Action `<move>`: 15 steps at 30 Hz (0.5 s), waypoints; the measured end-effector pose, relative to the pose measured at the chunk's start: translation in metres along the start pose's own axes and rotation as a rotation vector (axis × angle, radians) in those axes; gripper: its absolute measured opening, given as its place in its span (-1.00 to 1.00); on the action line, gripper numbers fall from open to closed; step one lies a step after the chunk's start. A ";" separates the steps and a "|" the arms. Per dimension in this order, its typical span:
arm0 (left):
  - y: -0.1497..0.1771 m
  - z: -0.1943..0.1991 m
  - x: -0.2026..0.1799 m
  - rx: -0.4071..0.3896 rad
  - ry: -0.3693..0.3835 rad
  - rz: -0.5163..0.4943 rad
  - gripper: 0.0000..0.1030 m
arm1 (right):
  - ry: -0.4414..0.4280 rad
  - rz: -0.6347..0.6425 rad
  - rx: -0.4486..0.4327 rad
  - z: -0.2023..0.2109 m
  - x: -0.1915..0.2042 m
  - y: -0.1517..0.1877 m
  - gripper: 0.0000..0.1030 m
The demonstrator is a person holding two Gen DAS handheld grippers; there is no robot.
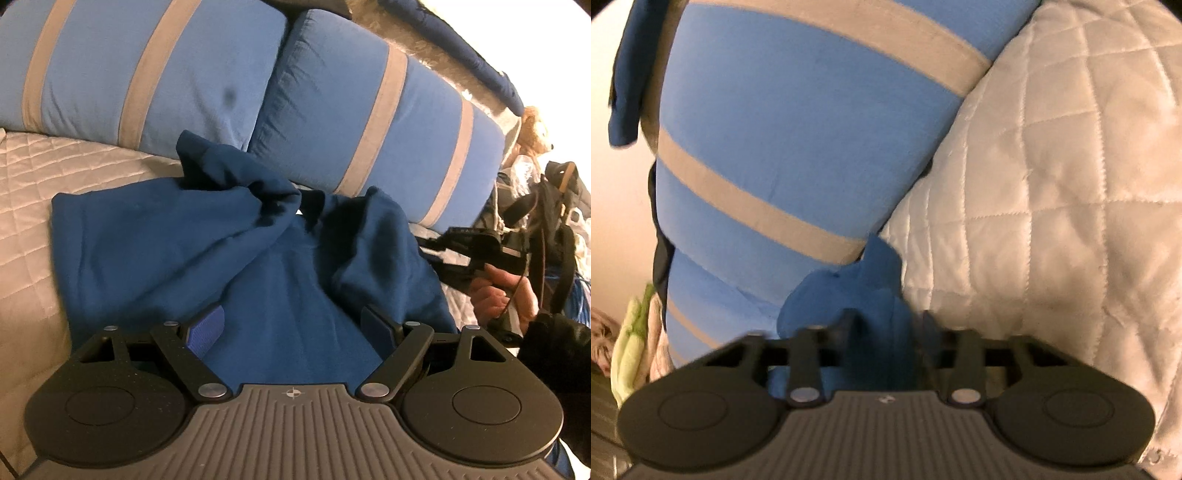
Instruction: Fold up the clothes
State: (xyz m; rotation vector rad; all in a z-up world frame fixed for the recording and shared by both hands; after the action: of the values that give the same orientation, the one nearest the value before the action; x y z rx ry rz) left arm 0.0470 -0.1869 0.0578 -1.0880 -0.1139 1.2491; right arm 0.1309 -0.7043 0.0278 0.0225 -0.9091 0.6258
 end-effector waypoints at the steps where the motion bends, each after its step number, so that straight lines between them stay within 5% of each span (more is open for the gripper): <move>1: 0.000 0.000 0.000 -0.002 0.002 -0.001 0.58 | 0.015 0.030 -0.007 0.002 0.004 0.001 -0.75; 8: 0.001 0.001 0.001 -0.006 -0.007 -0.004 0.58 | 0.140 0.295 -0.235 0.064 0.052 0.005 -0.86; 15: 0.000 0.003 0.001 -0.015 -0.004 -0.011 0.58 | 0.372 0.500 -0.452 0.148 0.063 0.026 -0.88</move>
State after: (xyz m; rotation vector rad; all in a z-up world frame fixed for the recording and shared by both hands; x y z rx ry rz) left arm 0.0458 -0.1839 0.0590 -1.0963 -0.1320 1.2425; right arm 0.0381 -0.6924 0.1613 -0.7236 -0.6743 0.8376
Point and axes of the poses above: each gripper's, at about its wrist camera, not at the fingertips, and z roughly against the way its jaws point, x to its left, y to its underside, the point moved 2 cm from there along -z, roughly the way its jaws point, and after that the axes turned 13 degrees about y, right-handed, at the moved point
